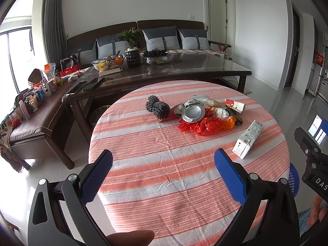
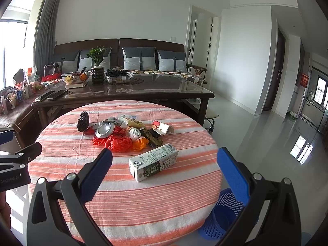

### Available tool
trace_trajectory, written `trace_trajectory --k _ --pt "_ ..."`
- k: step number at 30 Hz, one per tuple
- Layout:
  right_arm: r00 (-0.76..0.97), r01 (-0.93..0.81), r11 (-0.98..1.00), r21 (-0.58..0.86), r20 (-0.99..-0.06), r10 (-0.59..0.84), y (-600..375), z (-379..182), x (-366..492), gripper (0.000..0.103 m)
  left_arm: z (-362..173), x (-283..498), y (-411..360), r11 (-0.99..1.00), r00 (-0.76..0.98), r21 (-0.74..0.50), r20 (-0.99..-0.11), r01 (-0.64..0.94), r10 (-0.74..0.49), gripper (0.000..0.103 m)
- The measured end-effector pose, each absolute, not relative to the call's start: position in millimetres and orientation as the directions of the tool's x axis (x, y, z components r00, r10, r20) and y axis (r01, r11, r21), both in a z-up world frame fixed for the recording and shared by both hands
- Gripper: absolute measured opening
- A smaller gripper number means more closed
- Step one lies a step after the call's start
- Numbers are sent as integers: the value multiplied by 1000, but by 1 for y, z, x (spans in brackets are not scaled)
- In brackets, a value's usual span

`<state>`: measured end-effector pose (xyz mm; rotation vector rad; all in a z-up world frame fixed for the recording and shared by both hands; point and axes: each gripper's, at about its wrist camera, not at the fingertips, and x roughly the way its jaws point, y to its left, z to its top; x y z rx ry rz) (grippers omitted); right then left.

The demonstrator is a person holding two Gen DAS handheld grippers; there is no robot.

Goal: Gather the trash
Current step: 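Move the right tool toward the green milk carton while the left tool approaches the black rope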

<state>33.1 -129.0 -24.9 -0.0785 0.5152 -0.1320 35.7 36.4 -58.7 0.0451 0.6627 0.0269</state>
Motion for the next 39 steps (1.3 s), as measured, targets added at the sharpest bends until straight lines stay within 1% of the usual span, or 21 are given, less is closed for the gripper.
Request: trace_trajectory --k 5,9,14,18,27,31,32,33,34,35,36,39 --pt "842 131 986 -105 -513 -167 -135 -42 43 98 -79 50 37 998 763 56 -644 -7 42 98" --pt "812 151 984 -96 -555 -179 -141 -62 56 98 -104 67 37 999 732 43 -680 -8 35 98" --pt "781 116 992 -51 -613 -123 -137 -83 73 98 -136 91 36 998 690 62 -722 -6 48 98" --pt "762 104 994 -23 -641 -95 -128 -93 97 98 -154 114 36 997 660 80 -748 -6 64 98" --pt "685 148 988 -40 -717 -131 -121 -122 164 98 -174 145 38 996 620 91 -780 -16 81 98" --pt "659 168 986 18 -746 -99 -135 -130 169 98 -178 150 39 995 614 95 -785 -17 85 98" --pt "670 158 986 47 -739 -72 -140 -130 165 97 -179 152 39 995 612 95 -786 -16 85 98" --pt "682 148 986 70 -730 -50 -143 -130 161 88 -180 154 39 995 609 95 -789 -13 83 98" --pt "692 141 985 94 -721 -30 -147 -129 156 83 -182 156 38 995 604 95 -792 -10 82 98" --pt "699 139 983 121 -715 -11 -152 -127 151 74 -183 157 37 995 601 96 -796 -7 81 98" --pt "701 144 979 142 -713 0 -157 -127 146 68 -185 158 36 995 598 97 -797 -4 80 98" --pt "705 173 958 229 -708 42 -176 -126 133 65 -186 159 34 995 599 100 -797 0 80 98"
